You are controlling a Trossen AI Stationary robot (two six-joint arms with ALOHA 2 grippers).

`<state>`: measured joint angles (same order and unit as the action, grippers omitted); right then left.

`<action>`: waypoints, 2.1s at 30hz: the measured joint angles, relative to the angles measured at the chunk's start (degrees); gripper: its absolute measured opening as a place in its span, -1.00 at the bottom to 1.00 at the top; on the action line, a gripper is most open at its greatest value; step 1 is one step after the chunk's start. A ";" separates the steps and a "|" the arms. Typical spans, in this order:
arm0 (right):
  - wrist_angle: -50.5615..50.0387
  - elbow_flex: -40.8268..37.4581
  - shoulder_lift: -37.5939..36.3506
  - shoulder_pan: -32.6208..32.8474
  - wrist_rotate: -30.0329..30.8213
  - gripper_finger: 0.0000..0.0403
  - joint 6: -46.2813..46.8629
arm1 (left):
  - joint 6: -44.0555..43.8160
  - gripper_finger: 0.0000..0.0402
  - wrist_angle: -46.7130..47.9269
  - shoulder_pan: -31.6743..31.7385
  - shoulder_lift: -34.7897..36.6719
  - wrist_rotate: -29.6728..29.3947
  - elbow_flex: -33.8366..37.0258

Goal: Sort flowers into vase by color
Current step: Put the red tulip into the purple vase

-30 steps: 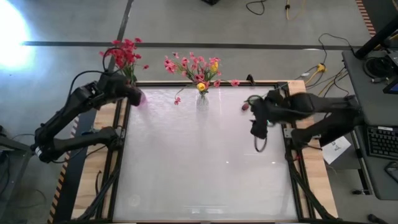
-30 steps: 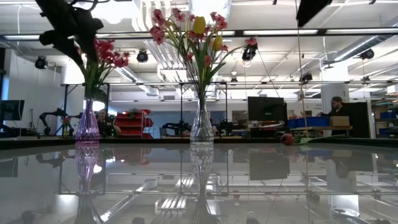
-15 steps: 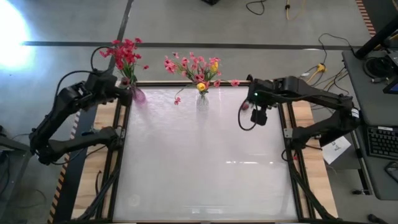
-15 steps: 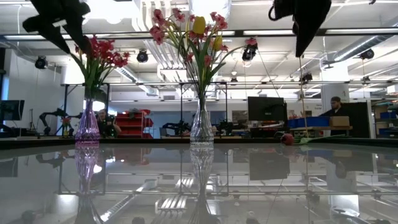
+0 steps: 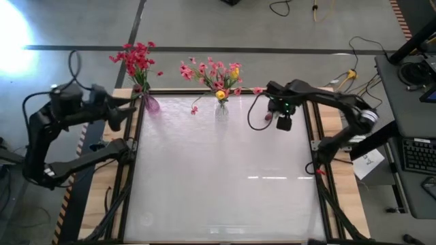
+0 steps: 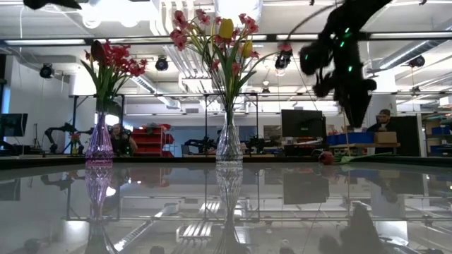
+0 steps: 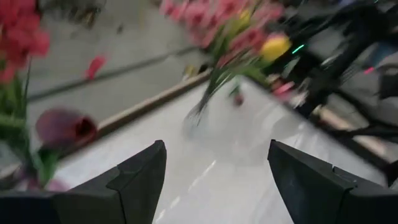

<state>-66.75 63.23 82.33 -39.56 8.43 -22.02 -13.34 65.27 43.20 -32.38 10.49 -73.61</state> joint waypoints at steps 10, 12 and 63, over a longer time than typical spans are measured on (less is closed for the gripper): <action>16.22 -0.18 12.00 -8.75 7.47 -0.05 -25.28 | -2.33 0.33 -2.21 0.04 9.17 1.09 4.06; 18.31 -0.35 13.16 -10.17 6.36 -0.10 -24.08 | -2.82 0.33 -1.49 0.04 10.61 1.07 4.73; 55.45 7.23 -15.06 39.92 -17.45 -0.96 43.70 | 9.22 0.12 -49.41 -52.99 -17.16 -30.91 13.28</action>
<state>-11.30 70.46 67.27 0.36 -9.02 21.68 -4.12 15.86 -9.79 -49.54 -20.43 -60.33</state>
